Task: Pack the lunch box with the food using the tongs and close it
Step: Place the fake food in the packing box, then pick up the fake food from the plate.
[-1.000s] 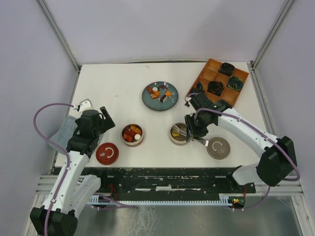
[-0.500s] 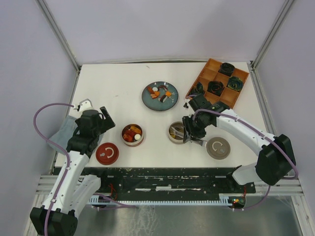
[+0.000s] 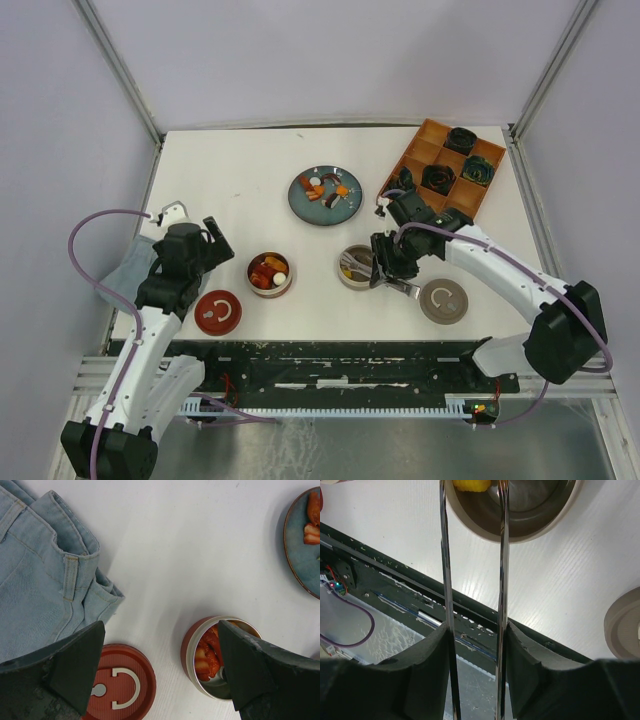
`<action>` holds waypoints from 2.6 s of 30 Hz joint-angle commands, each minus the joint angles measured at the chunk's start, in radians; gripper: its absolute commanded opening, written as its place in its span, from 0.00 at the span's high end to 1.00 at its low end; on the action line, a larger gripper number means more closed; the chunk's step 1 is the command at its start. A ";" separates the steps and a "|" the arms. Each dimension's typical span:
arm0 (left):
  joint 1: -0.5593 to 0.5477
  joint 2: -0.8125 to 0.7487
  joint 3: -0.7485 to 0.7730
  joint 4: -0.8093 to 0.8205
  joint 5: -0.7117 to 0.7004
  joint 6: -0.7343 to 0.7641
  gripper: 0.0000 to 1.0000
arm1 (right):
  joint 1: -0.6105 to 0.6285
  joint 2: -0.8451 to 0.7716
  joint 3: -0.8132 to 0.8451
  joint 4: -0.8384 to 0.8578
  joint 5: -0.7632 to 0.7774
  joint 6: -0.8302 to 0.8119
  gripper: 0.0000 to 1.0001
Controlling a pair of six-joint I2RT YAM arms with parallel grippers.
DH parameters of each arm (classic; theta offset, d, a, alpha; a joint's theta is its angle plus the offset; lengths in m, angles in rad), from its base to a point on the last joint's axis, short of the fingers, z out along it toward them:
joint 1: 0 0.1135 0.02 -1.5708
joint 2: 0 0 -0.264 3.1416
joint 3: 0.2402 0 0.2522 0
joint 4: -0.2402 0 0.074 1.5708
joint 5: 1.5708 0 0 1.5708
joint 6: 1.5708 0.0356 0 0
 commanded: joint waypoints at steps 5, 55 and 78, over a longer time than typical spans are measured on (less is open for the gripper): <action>0.004 -0.001 0.005 0.041 -0.007 0.010 0.00 | 0.005 -0.083 0.069 -0.046 0.054 0.011 0.49; 0.002 -0.022 0.002 0.042 -0.010 0.010 0.00 | 0.004 0.510 0.794 -0.071 0.474 -0.239 0.49; 0.003 -0.020 0.002 0.044 -0.007 0.010 0.00 | -0.007 0.913 1.154 -0.097 0.562 -0.351 0.51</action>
